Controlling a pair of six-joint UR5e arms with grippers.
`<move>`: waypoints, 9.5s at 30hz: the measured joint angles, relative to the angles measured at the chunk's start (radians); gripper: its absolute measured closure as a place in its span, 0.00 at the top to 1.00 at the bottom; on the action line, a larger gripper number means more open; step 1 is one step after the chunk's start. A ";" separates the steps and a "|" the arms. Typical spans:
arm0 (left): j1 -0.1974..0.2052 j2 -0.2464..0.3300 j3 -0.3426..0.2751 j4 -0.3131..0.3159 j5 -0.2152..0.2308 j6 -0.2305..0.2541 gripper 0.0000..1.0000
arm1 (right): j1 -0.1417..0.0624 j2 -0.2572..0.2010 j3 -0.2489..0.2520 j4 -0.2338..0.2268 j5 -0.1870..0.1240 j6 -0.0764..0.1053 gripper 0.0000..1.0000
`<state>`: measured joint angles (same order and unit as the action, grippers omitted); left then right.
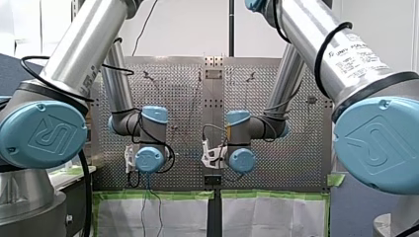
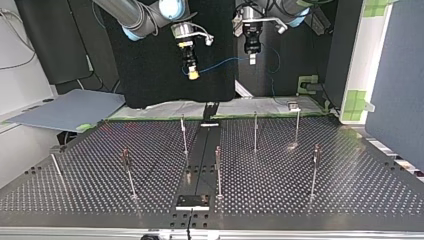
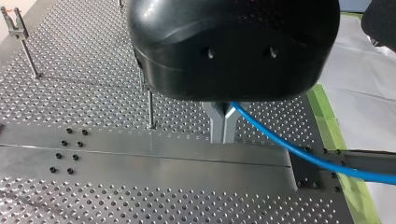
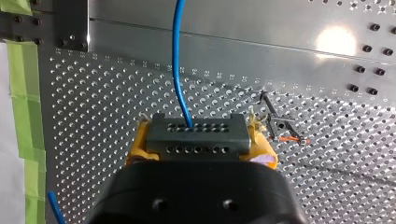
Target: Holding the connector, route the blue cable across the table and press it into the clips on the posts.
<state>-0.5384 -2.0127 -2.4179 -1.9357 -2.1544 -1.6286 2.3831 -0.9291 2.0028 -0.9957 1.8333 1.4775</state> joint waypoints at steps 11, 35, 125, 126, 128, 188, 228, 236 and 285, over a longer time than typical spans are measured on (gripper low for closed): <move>0.032 0.101 -0.026 -0.058 -0.020 -0.029 0.00 | 0.023 -0.026 -0.081 0.081 -0.005 -0.006 0.00; 0.204 0.354 0.100 -0.311 -0.097 -0.077 0.00 | 0.063 -0.233 -0.271 0.324 -0.193 0.085 0.00; 0.582 0.410 0.497 -0.512 0.260 -0.156 0.00 | 0.068 0.042 -1.091 0.888 -0.279 0.202 0.00; 0.585 0.410 0.498 -0.510 0.265 -0.158 0.00 | 0.068 0.043 -1.100 0.890 -0.279 0.202 0.00; 0.593 0.408 0.502 -0.506 0.275 -0.164 0.00 | 0.068 0.044 -1.116 0.892 -0.279 0.202 0.00; 0.669 0.281 0.532 -0.565 0.389 -0.269 0.20 | 0.077 0.091 -1.314 1.044 -0.125 0.118 0.00; 0.601 0.635 0.383 -0.807 0.551 -0.352 1.00 | 0.068 0.106 -1.244 1.052 -0.116 0.146 0.00; 0.559 0.641 0.384 -0.883 0.596 -0.276 1.00 | 0.064 0.107 -1.244 1.051 -0.119 0.147 0.00; 0.463 0.319 0.611 -0.716 0.485 -0.123 1.00 | 0.059 0.111 -1.244 1.049 -0.130 0.143 0.00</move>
<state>-0.0756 -1.6937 -1.8070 -2.6513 -1.6695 -1.7517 2.4421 -0.8185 0.7587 0.0536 1.7028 1.6202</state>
